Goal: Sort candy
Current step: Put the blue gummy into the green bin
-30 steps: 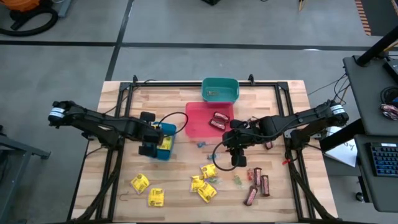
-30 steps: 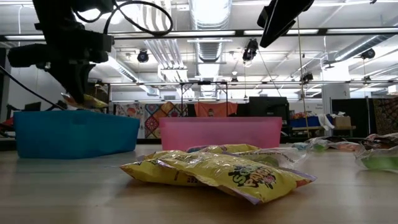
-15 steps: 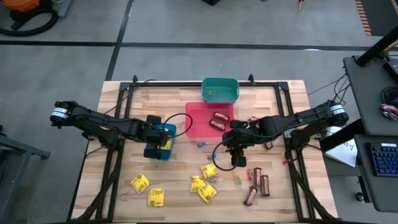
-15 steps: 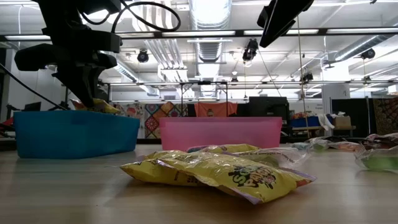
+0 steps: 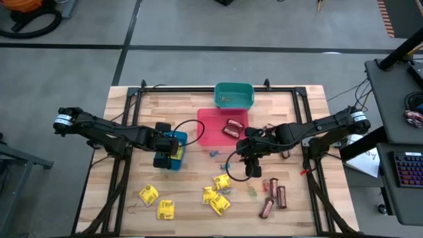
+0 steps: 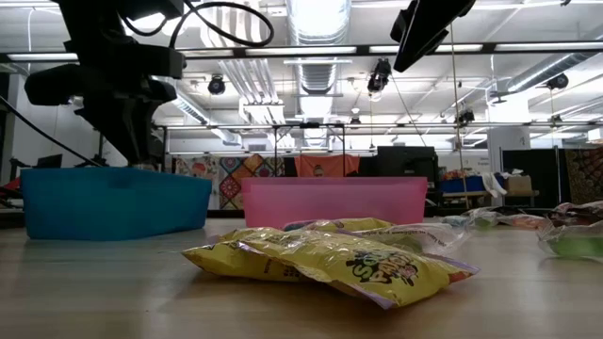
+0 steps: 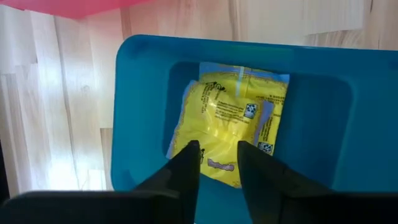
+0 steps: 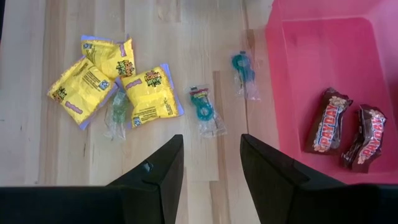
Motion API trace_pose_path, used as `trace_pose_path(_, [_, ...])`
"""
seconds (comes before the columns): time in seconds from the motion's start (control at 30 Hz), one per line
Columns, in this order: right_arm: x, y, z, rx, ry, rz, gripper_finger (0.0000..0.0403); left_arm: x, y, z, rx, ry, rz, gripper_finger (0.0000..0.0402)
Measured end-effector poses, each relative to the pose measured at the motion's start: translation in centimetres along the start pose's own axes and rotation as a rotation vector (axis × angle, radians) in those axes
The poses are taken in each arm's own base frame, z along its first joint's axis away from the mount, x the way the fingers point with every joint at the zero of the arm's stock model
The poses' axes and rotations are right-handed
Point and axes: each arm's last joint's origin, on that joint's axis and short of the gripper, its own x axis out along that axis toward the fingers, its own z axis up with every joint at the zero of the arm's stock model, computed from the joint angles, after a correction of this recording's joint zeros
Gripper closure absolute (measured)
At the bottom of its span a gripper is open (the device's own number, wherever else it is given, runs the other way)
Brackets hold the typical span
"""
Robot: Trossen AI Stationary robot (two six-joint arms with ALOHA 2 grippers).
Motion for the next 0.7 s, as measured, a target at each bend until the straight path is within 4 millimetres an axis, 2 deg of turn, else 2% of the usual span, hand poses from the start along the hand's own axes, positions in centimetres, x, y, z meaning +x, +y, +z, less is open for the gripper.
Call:
trace_pose_path(0.13, [0.0,0.0,0.0,0.022,0.000,0.000,0.0252,-0.6,0.1,0.4,-0.034,-0.011,-0.017,0.0300])
trace_pose_path(0.37, [0.0,0.1,-0.1,0.083,0.005,0.000,0.0252,-2.4,-0.1,2.0,-0.143,-0.104,-0.182,0.0304])
trace_pose_path(0.5, [0.2,0.1,-0.3,0.079,0.014,0.000,0.0252,-2.9,-0.9,2.8,-0.159,-0.187,-0.211,0.0312])
trace_pose_path(0.7, [1.2,0.8,-1.4,-0.002,0.043,0.006,0.0252,-3.6,-2.5,2.7,-0.196,-0.205,-0.214,0.0324])
